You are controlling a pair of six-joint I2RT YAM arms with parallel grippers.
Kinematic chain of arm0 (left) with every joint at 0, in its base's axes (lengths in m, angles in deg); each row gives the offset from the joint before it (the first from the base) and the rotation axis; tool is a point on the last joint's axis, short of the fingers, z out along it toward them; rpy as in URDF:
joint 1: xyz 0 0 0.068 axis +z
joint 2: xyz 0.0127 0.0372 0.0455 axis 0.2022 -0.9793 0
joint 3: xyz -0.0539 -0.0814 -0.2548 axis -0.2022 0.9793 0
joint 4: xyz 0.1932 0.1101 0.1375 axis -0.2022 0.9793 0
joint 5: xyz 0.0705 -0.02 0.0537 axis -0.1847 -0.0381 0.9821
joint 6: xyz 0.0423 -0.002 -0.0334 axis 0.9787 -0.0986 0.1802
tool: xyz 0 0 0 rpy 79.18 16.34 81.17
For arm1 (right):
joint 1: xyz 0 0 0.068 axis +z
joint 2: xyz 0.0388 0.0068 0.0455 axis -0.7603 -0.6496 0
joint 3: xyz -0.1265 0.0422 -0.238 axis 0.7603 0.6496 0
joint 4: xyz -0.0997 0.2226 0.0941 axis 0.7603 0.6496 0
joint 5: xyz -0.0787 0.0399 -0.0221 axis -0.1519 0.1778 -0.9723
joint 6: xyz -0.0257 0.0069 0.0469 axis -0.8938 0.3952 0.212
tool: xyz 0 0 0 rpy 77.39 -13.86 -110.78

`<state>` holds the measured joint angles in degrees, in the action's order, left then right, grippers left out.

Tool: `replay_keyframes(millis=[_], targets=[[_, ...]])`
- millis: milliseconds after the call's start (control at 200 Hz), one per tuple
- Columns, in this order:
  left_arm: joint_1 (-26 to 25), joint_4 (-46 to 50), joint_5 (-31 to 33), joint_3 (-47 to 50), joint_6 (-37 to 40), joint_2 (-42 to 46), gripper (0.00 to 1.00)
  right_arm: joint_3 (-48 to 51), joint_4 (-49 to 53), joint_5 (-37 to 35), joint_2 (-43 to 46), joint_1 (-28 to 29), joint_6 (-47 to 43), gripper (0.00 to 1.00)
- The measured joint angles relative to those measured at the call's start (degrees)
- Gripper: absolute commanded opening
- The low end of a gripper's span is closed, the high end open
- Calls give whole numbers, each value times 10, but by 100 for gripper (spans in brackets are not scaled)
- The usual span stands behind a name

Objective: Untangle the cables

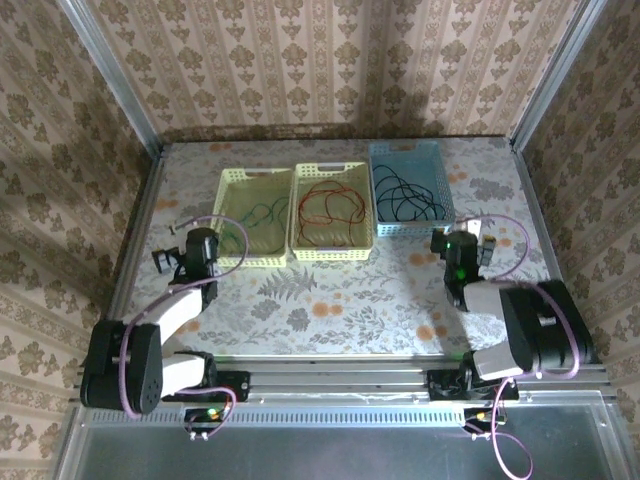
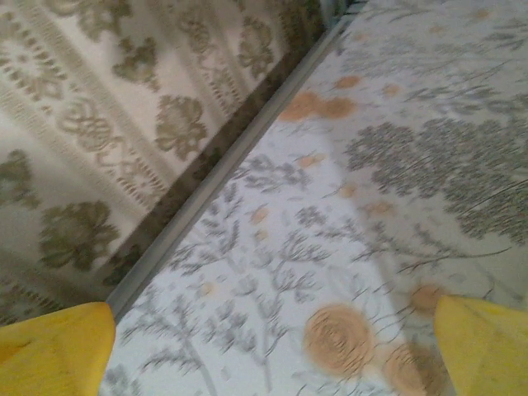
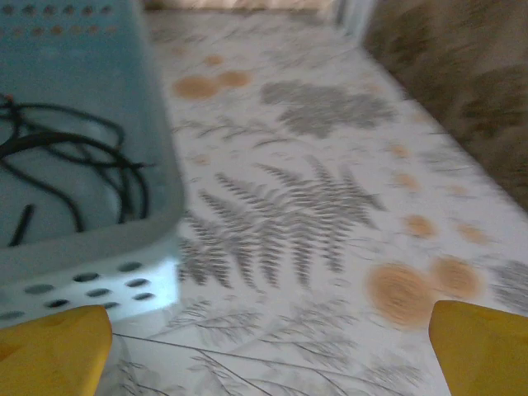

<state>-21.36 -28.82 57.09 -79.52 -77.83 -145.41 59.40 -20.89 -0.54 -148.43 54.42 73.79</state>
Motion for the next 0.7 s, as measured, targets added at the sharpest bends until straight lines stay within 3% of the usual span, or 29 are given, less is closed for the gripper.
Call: replay_keyframes(millis=[110,235,355,470,585,700], targets=[[8,-42,-43,0,17,-17,100,-12,-34,108,-35,-38,-4,100],[21,-91,-91,15,28,-26,100,-10,-55,163,-35,-56,-4,100],[64,-159,-131,31,26,-49,100,-10,-61,191,-35,-55,-4,100],[99,-281,-177,53,23,-100,100,-10,-64,203,-35,-55,-4,100],[94,-374,-242,56,42,-155,100,-10,-65,207,-35,-55,-4,100],[79,-365,-276,28,65,-178,100,-10,-65,209,-35,-54,-4,100]])
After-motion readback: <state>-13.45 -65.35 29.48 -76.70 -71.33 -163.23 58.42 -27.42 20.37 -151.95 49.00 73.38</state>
